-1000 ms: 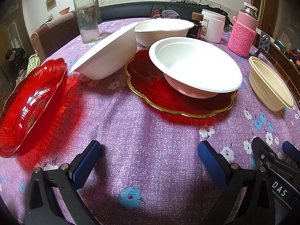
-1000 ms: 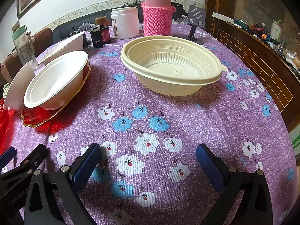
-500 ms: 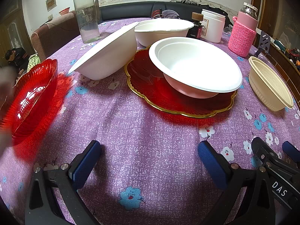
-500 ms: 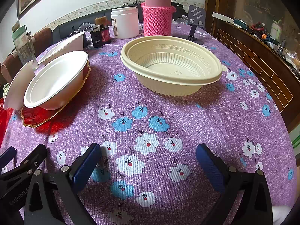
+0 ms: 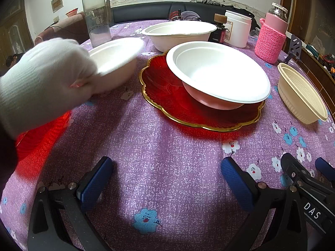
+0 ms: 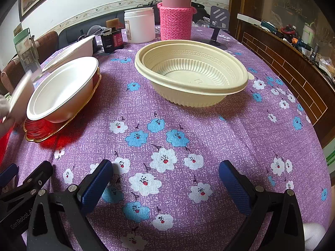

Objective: Organize plates and bowls

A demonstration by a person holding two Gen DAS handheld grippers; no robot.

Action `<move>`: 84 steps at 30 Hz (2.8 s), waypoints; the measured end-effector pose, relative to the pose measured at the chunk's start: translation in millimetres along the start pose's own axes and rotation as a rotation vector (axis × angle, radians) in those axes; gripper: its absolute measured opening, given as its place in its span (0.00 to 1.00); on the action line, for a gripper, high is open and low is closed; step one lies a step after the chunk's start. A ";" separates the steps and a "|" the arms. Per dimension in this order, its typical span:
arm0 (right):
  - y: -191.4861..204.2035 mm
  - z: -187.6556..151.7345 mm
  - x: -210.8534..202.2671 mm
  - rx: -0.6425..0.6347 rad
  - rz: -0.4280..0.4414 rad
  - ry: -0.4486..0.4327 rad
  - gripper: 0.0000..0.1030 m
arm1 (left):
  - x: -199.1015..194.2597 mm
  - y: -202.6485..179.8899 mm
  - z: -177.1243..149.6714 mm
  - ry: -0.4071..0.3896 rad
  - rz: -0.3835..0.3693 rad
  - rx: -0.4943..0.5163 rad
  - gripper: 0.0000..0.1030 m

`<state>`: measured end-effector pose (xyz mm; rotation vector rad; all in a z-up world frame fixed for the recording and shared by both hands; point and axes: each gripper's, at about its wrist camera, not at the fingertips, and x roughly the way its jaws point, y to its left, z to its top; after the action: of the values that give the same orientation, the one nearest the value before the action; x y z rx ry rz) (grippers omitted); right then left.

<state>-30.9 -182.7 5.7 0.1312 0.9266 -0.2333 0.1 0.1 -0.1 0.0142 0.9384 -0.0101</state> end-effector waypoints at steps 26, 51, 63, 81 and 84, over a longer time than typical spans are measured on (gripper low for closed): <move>-4.1 -0.2 -1.1 -0.018 0.023 0.034 0.99 | 0.9 -3.0 1.9 0.062 0.017 -0.017 1.00; 25.1 11.1 -101.3 -0.096 0.224 -0.152 0.99 | -144.4 95.5 13.8 -0.285 -0.068 -0.005 1.00; 126.4 -13.6 -145.1 -0.239 0.450 -0.305 0.99 | -251.8 166.2 -18.0 -0.726 0.255 -0.108 1.00; 210.4 -21.7 -136.8 -0.328 0.548 -0.194 0.99 | -181.2 238.9 -21.9 -0.329 0.347 -0.224 1.00; 218.8 -19.1 -128.1 -0.319 0.555 -0.158 0.99 | -166.5 256.7 -22.8 -0.248 0.365 -0.229 1.00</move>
<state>-64.0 51.2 99.8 0.0692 0.7272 0.4126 -112.8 257.5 122.7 -0.0275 0.6737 0.4250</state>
